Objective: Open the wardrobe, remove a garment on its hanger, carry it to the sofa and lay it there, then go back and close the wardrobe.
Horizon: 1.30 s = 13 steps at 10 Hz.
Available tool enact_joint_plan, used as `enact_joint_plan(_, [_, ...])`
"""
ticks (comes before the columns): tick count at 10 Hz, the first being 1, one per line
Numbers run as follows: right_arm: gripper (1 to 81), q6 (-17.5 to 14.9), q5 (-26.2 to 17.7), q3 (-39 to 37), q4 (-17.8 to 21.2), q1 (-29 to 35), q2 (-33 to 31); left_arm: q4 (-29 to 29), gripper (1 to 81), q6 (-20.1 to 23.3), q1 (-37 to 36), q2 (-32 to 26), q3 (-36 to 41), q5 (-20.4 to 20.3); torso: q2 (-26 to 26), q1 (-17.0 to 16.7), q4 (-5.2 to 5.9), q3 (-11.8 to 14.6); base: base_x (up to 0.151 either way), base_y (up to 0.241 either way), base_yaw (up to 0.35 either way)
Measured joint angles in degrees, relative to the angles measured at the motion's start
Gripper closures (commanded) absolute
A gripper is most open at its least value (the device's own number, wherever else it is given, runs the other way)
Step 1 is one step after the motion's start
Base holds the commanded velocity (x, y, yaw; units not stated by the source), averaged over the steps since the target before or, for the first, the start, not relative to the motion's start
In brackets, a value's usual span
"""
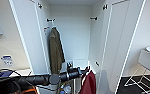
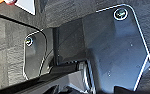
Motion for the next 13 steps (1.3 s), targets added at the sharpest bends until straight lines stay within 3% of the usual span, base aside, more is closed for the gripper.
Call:
enact_joint_plan(8, [1.0,-0.02,0.0,0.0,0.02,-0.02,0.0,0.09,81.1,-0.02,-0.05,0.0,0.0,-0.01,0.0,0.0,0.0,0.0,0.0,0.0,0.0])
enact_joint_plan(13, [1.0,0.0,0.04,0.0,0.05,-0.02,0.0,0.06,81.1,-0.07,-0.05,-0.35,0.0,-0.01,0.0,0.0,0.0,0.0,0.0,0.0,-0.113])
